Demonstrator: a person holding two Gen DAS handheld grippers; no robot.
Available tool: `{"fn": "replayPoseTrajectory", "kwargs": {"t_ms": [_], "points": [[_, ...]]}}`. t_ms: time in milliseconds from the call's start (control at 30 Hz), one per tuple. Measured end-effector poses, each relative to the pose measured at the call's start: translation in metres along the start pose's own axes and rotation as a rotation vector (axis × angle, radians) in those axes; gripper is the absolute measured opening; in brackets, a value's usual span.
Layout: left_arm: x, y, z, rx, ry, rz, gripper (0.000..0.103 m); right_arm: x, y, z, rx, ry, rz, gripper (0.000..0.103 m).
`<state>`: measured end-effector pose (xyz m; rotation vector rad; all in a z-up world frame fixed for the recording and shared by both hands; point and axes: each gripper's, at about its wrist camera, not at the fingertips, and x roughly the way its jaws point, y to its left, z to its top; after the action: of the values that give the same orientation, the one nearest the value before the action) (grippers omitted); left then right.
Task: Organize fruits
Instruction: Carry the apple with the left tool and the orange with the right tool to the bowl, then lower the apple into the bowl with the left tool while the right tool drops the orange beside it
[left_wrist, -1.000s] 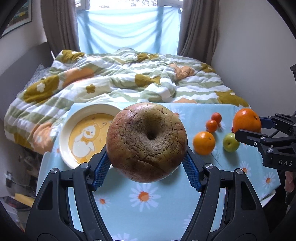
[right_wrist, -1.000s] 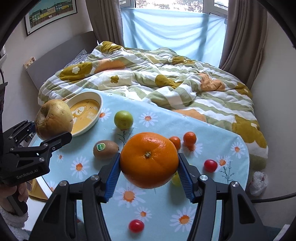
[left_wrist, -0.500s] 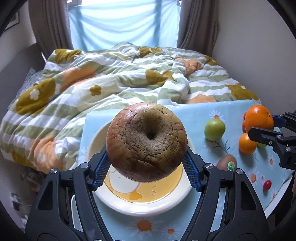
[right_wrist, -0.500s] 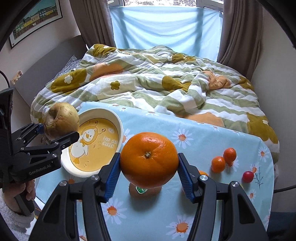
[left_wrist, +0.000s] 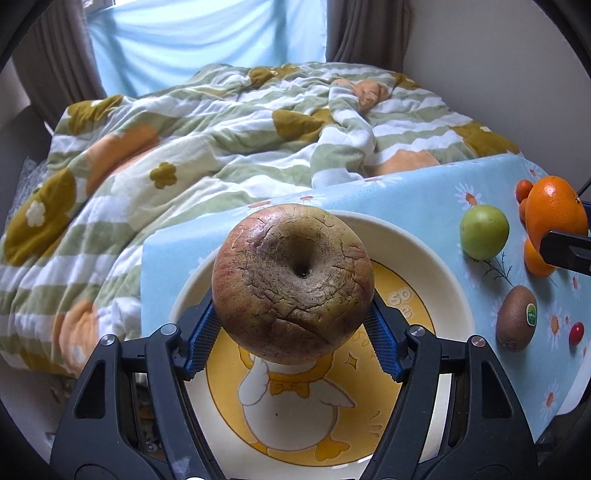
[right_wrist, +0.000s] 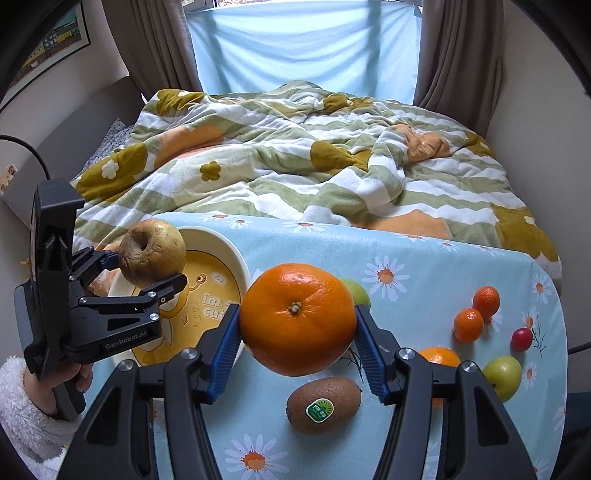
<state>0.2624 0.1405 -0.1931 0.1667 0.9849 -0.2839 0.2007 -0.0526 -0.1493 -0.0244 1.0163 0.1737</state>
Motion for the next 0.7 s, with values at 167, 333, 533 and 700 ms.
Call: {"fn": "replayPoseTrajectory", "kwargs": {"t_ms": [167,333,533,700], "points": [[0.01,-0.002,0.001,0.01,0.027,0.001,0.085,0.001,-0.003,0.0,0.009,0.006,-0.004,0.055],[-0.006,-0.001,0.007,-0.001,-0.015,0.004,0.103,-0.001,-0.004,0.001,0.01,0.009,0.001,0.055],[-0.022,0.005,-0.001,-0.049,0.001,0.015,0.103,-0.004,-0.003,0.001,-0.017,0.011,0.025,0.055],[-0.044,0.014,-0.015,-0.128,0.014,0.015,0.103,-0.005,0.004,0.006,-0.065,0.013,0.079,0.055]]}}
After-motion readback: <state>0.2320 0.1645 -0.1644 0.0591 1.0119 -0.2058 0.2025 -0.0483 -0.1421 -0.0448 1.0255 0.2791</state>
